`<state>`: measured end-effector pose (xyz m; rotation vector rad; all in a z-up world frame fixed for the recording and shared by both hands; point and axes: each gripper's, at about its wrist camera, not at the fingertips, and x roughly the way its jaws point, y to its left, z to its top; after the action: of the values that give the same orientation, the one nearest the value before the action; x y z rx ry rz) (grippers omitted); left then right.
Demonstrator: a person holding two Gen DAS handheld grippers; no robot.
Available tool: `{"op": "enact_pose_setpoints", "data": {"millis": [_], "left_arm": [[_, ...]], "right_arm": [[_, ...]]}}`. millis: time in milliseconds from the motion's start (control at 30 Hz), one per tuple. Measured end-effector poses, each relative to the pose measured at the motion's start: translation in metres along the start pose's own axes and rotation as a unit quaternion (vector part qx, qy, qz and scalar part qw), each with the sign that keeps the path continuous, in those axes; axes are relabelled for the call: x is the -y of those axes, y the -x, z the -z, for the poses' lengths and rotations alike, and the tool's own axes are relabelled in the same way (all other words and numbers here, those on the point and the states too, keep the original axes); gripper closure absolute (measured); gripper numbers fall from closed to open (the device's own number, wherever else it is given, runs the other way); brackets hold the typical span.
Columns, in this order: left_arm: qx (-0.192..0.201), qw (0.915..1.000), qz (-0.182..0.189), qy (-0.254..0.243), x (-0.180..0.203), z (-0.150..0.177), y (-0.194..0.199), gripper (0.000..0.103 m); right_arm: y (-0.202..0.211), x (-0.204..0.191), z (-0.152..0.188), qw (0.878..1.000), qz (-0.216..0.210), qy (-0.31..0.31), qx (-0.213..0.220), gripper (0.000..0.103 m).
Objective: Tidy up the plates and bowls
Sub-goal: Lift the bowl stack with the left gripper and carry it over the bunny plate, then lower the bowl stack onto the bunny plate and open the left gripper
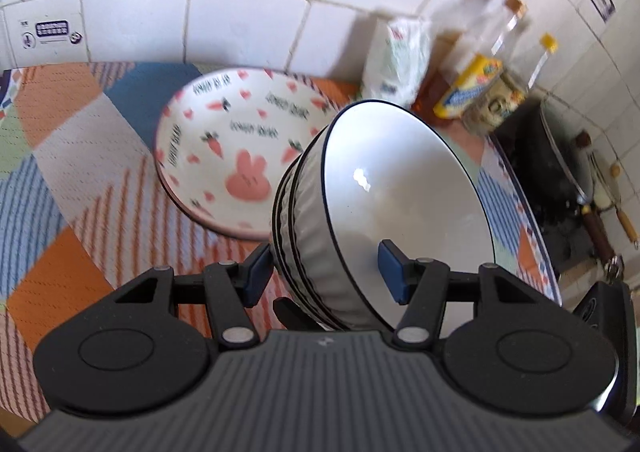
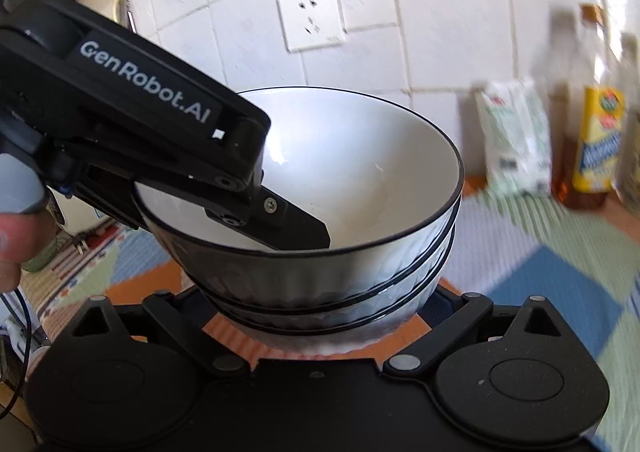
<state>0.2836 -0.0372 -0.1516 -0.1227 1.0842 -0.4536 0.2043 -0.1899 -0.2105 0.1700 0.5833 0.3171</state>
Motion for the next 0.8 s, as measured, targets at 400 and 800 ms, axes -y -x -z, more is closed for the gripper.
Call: {"op": "enact_pose_setpoints", "data": {"millis": [400,800], "left_arm": [[-0.013,0.9973,-0.020,0.070,-0.041,-0.052,-0.029,0.046],[-0.027,0.9920,-0.033,0.119,-0.065,-0.058,-0.077,0.045]], "right_arm": [[-0.063,0.010,-0.037,0.998,-0.049,0.037,-0.032,0.002],[-0.118,0.025,-0.040,0.989,-0.084,0.085,-0.089,0.002]]}}
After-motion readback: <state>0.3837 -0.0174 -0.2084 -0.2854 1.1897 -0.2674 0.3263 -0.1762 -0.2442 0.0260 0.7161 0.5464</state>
